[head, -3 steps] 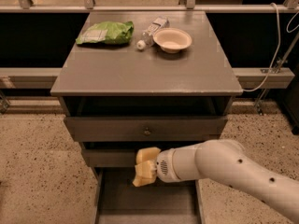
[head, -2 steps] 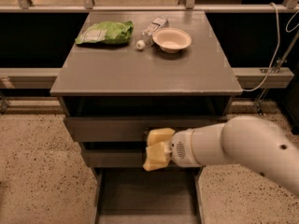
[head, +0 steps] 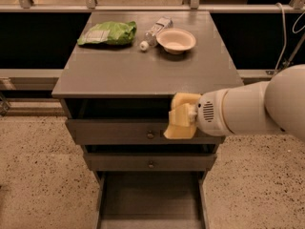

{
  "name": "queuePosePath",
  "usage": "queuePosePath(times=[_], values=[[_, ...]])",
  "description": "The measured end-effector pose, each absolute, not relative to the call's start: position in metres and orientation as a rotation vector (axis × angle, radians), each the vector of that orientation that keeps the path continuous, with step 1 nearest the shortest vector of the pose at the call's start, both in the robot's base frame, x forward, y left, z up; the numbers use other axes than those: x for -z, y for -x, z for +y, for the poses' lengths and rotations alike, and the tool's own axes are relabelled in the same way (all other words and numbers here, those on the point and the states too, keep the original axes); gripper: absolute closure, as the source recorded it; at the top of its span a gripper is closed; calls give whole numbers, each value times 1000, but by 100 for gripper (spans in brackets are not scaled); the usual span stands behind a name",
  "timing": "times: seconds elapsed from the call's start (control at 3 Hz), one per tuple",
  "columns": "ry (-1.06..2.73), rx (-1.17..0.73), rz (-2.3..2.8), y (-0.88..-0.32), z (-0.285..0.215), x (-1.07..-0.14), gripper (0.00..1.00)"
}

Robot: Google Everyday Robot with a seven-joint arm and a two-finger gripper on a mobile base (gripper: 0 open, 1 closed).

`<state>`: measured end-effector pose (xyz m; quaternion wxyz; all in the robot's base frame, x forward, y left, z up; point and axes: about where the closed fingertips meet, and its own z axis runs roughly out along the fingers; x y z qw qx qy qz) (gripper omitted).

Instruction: Pick sponge from bottom drawer and place on counter

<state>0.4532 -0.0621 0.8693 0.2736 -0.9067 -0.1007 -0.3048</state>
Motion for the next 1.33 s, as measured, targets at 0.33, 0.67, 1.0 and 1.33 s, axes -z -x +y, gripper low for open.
queuePosePath(times=[0.33, 0.67, 1.0, 1.33], values=[[2469, 852, -297, -467, -64, -879, 100], [2451, 922, -232, -519, -80, -904, 100], [2454, 987, -135, -607, -99, -930, 76], [2471, 992, -110, -640, -103, -929, 55]])
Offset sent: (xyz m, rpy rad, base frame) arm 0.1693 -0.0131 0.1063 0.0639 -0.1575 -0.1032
